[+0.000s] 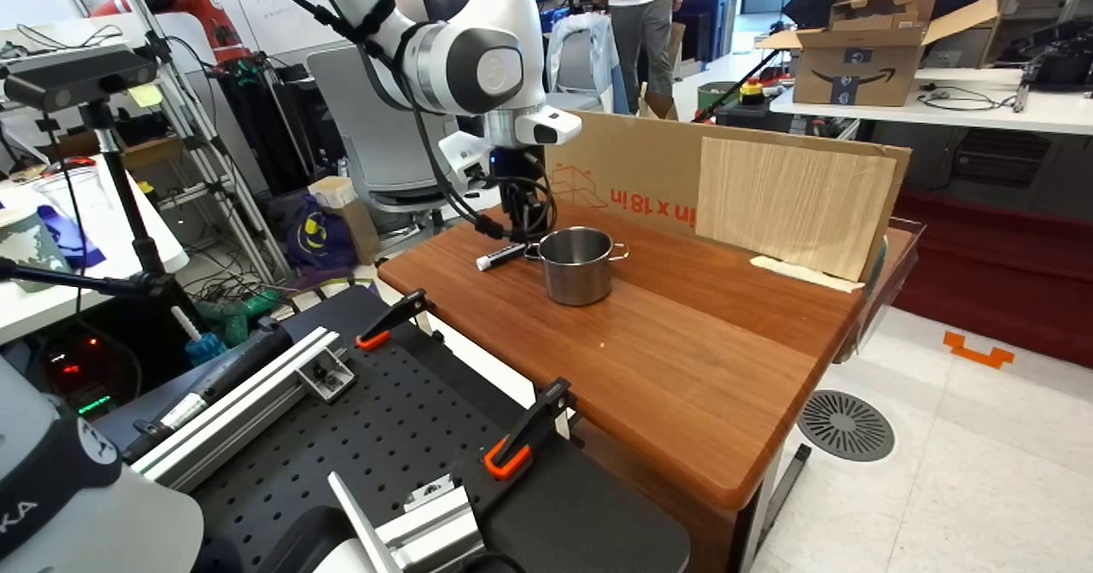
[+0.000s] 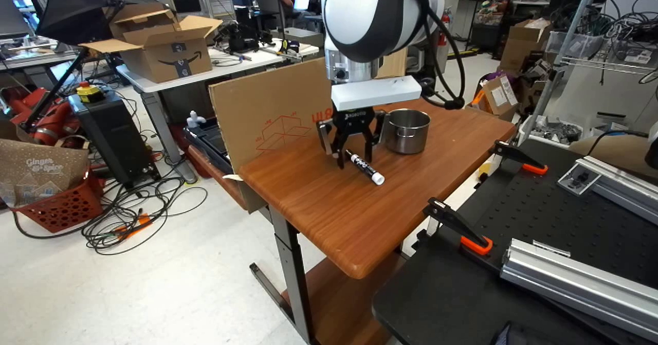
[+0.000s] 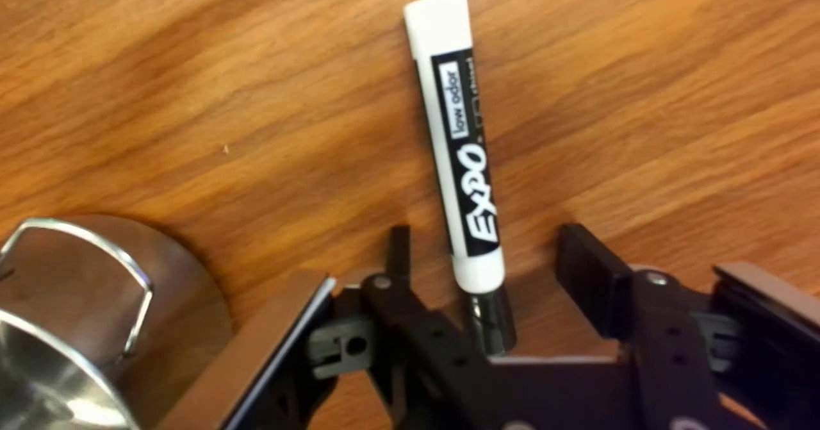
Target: Put the marker in the silver pot
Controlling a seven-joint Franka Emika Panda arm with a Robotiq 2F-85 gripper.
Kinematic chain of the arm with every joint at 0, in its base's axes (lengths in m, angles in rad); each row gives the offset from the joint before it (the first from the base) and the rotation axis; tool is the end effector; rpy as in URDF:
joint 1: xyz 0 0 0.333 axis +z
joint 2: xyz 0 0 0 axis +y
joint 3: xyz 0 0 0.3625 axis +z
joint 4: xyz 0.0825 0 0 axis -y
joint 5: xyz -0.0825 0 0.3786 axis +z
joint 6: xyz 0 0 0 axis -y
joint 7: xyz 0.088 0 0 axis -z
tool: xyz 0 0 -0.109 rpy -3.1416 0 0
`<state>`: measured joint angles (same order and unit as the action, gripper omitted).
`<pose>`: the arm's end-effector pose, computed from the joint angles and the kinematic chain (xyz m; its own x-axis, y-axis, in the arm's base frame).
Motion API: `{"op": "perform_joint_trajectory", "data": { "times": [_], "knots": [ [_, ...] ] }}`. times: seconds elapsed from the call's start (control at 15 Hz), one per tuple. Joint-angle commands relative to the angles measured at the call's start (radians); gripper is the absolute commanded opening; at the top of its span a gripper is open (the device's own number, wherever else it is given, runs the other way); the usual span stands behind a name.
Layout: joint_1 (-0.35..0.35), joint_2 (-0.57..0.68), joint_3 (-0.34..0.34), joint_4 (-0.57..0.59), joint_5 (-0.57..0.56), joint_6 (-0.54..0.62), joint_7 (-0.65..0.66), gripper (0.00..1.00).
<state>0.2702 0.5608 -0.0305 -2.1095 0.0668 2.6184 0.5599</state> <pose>0.5737 0.1390 0.1830 0.9293 -0.3659 -0.0512 -0.3656 -0.9307 0.0154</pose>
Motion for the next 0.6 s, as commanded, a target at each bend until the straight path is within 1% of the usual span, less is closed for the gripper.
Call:
{"op": "perform_joint_trajectory", "data": {
  "times": [0.0, 0.27, 0.33, 0.4, 0.53],
  "knots": [
    [0.032, 0.016, -0.028, 0.023, -0.025, -0.003, 0.038, 0.31],
    [0.034, -0.015, -0.024, 0.004, -0.024, 0.003, 0.033, 0.01],
    [0.036, -0.022, -0.024, -0.001, -0.025, 0.006, 0.032, 0.01],
    [0.04, -0.04, -0.026, -0.017, -0.028, 0.016, 0.034, 0.05],
    [0.052, -0.08, -0.036, -0.05, -0.041, 0.038, 0.044, 0.05]
  ]
}}
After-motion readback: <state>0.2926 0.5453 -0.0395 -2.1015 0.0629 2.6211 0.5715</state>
